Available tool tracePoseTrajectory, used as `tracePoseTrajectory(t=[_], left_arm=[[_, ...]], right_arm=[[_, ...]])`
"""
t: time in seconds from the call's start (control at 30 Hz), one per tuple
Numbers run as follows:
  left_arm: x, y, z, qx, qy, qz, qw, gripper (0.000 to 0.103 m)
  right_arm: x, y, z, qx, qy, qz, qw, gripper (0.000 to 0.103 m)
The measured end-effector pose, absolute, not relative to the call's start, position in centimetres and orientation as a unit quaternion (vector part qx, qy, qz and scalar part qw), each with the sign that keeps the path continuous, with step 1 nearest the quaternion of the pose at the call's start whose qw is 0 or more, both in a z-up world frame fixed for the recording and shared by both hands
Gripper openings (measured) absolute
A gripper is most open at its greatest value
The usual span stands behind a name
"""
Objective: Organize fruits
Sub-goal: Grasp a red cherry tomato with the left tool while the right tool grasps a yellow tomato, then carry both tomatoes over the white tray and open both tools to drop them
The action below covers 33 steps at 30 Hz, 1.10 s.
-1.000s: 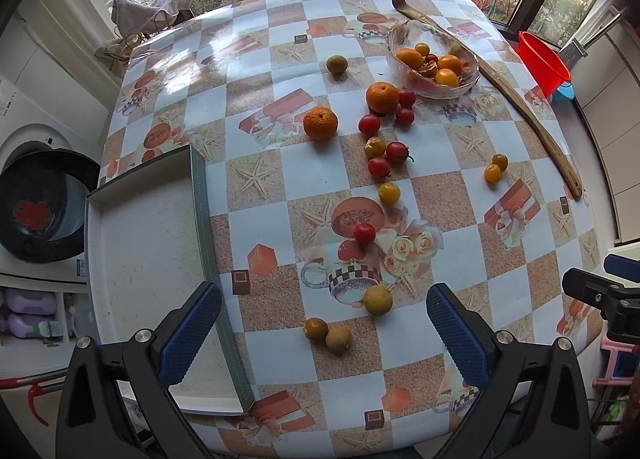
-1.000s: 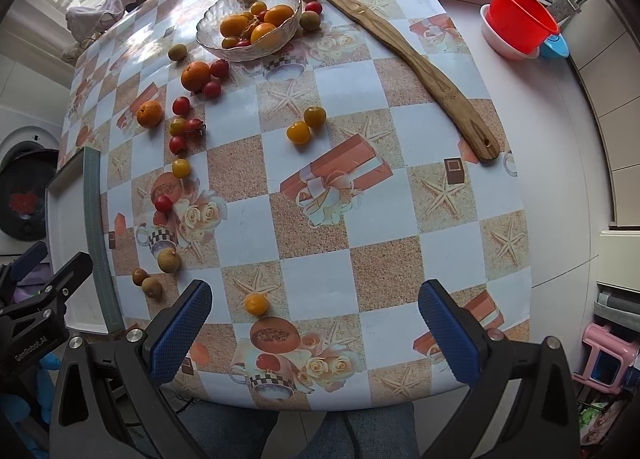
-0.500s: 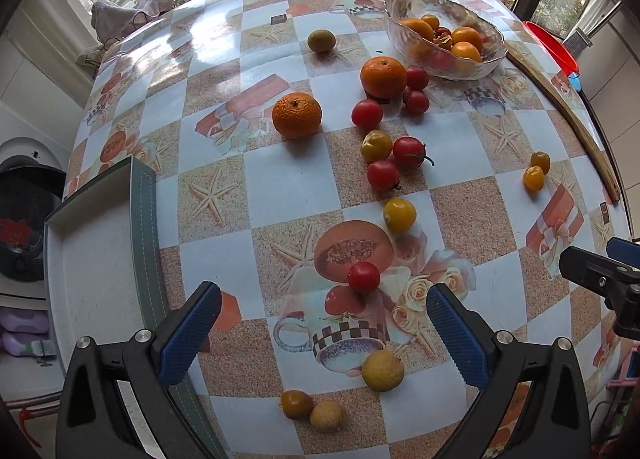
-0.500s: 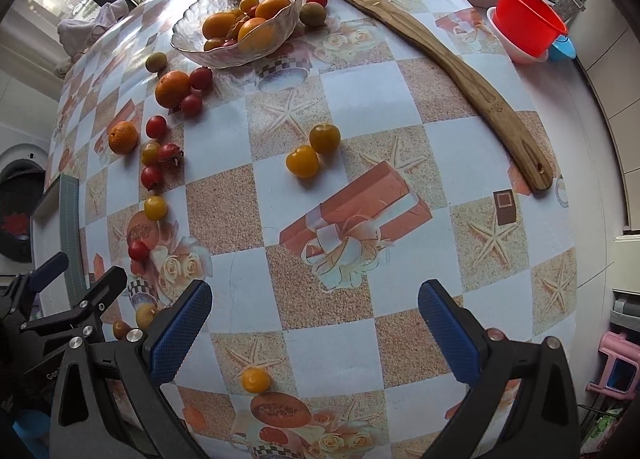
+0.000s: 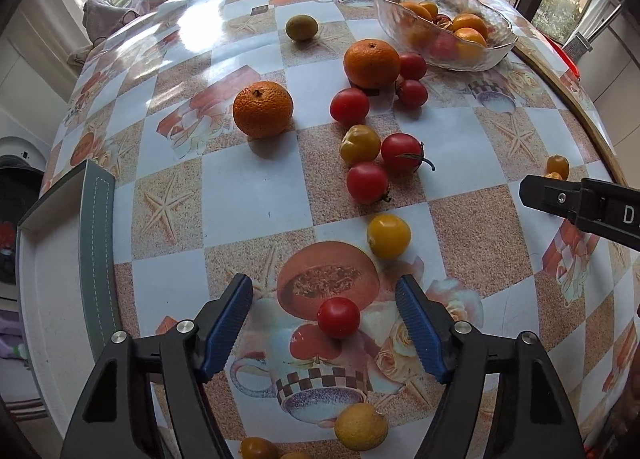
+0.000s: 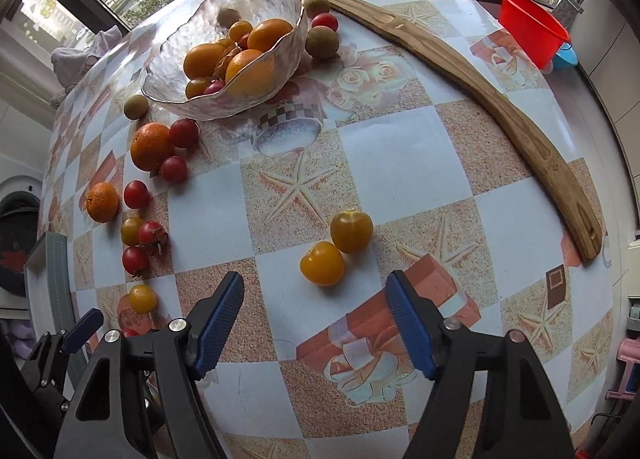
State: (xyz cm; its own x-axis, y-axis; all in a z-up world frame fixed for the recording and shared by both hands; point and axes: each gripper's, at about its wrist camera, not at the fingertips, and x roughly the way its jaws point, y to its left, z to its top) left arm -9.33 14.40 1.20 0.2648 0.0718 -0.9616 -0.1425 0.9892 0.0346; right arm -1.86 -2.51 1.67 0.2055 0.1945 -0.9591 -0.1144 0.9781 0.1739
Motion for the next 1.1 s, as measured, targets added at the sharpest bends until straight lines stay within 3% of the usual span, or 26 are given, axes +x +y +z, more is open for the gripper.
tracePoseTrajectory(t=[0.07,0.13,0.23,0.27,0.8,1.1], left_arm=[[-9.3,14.2,1.3,-0.026,0.599,0.065,0.798,0.067],[-9.5,14.0,1.4,-0.032,0.595,0.053,0.802,0.055],[-10.2,12.9,1.7,-0.034,0.588,0.041,0.807,0.03],[-10.3,12.7,1.8,-0.035,0.588,0.038,0.808,0.018],[-13.1,17.0,4.9,-0.117,0.568,0.022,0.815,0.018],[-15.6,22.3,7.2,-0.143,0.542,0.07,0.825,0.018]], right_arm=[[-1.5,-2.2,1.8,0.031,0.618,0.099,0.779,0.062],[-1.4,-1.9,1.9,0.022,0.618,0.09,0.781,0.051],[-1.7,-2.4,1.8,0.03,0.618,0.098,0.779,0.02],[-1.7,-2.6,1.9,0.032,0.618,0.101,0.779,0.02],[-6.3,-1.7,3.8,0.054,0.63,0.175,0.755,0.02],[-7.6,3.9,5.1,0.03,0.625,0.227,0.746,0.02]])
